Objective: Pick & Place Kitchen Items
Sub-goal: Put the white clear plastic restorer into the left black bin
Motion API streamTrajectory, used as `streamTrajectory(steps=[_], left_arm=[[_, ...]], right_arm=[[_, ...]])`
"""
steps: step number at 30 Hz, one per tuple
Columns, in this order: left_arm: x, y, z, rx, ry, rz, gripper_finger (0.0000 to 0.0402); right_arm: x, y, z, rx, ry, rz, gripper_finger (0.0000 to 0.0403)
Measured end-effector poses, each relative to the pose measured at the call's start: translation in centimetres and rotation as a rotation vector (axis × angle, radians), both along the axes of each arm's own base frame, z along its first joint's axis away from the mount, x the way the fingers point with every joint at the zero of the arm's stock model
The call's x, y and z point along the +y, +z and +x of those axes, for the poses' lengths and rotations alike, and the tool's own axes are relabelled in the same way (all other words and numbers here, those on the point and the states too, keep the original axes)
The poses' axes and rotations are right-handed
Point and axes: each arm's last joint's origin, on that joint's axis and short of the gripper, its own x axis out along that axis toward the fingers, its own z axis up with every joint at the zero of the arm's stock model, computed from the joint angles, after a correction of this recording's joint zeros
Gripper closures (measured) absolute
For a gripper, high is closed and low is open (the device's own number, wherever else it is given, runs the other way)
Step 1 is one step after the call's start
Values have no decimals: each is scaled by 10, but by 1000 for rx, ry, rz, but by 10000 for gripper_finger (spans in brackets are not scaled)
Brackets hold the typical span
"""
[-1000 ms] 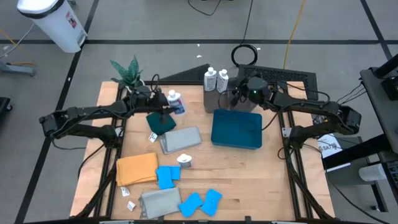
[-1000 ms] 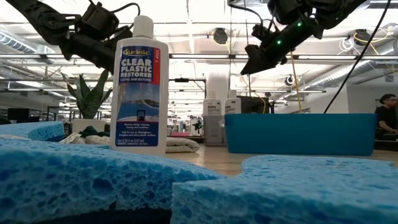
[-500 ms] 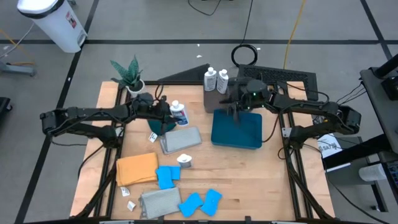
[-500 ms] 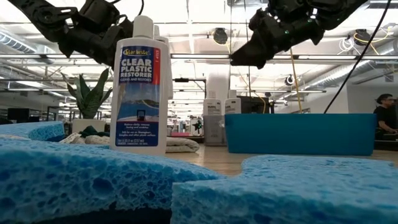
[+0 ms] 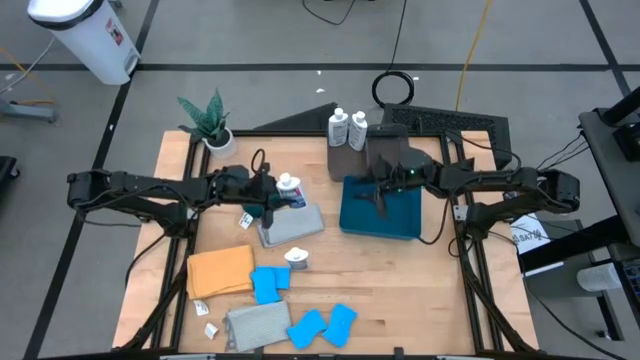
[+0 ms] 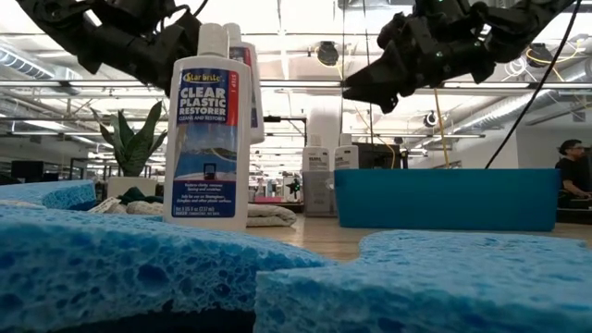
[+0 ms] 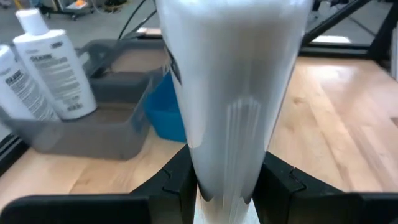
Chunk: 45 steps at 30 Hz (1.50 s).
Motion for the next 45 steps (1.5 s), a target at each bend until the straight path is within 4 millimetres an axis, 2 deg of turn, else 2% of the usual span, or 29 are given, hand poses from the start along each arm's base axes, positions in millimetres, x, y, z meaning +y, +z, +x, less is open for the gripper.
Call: streamTrajectory(steps=[7,16,21,23,29,34,38,45], left_arm=[[-2,1,1,-6,20,-18,284],[2,0,0,-11,71,-96,284],[9,3,-1,-13,96,-81,284],[13,4,-1,0,103,-57,284],[23,1,-4,64,141,-38,284],[29,12,-2,46,145,5,284],[28,21,6,61,137,0,284],[19,11,30,106,47,60,284]], right_arm=[[9,-1,2,5,33,11,237],[11,-17,-3,185,28,80,237],[11,-18,-4,192,28,82,237],[10,-17,-3,178,25,50,237],[4,-6,1,67,-139,-69,237],[4,9,4,-87,-119,-187,237],[5,19,5,-182,-116,-231,237],[11,21,7,-209,-91,-307,199]])
